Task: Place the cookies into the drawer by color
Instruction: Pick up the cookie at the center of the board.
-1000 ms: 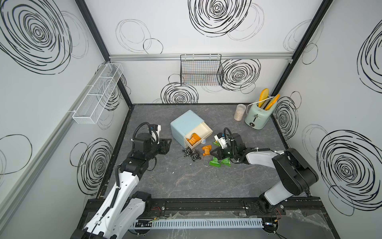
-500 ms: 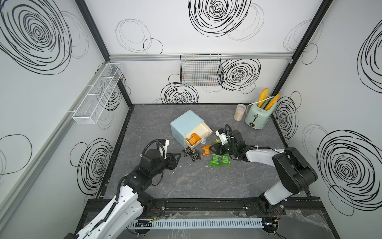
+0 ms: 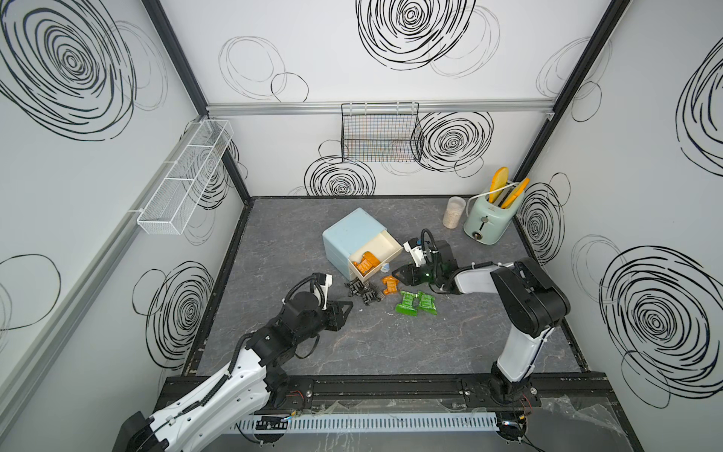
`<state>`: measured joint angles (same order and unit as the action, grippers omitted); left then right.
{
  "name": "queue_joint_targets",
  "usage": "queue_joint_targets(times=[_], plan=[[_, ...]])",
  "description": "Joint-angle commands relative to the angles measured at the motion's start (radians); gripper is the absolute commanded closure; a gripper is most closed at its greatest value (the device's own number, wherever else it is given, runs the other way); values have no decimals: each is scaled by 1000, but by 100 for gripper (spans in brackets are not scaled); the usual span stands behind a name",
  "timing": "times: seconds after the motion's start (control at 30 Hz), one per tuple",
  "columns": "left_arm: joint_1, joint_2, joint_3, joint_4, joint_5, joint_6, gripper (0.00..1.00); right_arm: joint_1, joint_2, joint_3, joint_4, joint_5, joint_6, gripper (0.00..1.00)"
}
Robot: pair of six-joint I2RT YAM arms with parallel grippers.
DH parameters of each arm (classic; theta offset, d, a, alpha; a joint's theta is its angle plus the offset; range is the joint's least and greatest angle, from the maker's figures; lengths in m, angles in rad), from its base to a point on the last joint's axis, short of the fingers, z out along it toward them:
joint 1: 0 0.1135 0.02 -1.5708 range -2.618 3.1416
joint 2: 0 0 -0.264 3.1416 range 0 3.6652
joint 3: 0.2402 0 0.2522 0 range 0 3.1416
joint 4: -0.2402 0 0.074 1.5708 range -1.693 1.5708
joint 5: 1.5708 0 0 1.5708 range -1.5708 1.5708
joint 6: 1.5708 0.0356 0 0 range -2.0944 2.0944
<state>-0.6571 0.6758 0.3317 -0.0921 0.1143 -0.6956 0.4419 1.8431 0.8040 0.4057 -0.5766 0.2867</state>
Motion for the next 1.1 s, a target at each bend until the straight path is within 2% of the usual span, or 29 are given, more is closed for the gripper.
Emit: queue_joint_targets(times=[0.0,0.17,0.4,0.6,0.77,1.07], plan=[[-20,14,-17,86,-8,-27,61,0,39,49,19,-12,-24,50],[-55,41,-24,121,-1,-28,62,4,100,98,-32,-29,-40,50],[-103,81,-35,165,-8,-33,62,22,111,102,-104,-42,-69,51],[-151,117,-42,199,-33,-48,62,44,64,64,-174,-3,-67,53],[-189,137,-51,222,-58,-60,61,48,-10,-25,-152,13,-24,54],[-236,183,-53,253,-86,-64,60,58,-80,-122,-101,-31,16,55]])
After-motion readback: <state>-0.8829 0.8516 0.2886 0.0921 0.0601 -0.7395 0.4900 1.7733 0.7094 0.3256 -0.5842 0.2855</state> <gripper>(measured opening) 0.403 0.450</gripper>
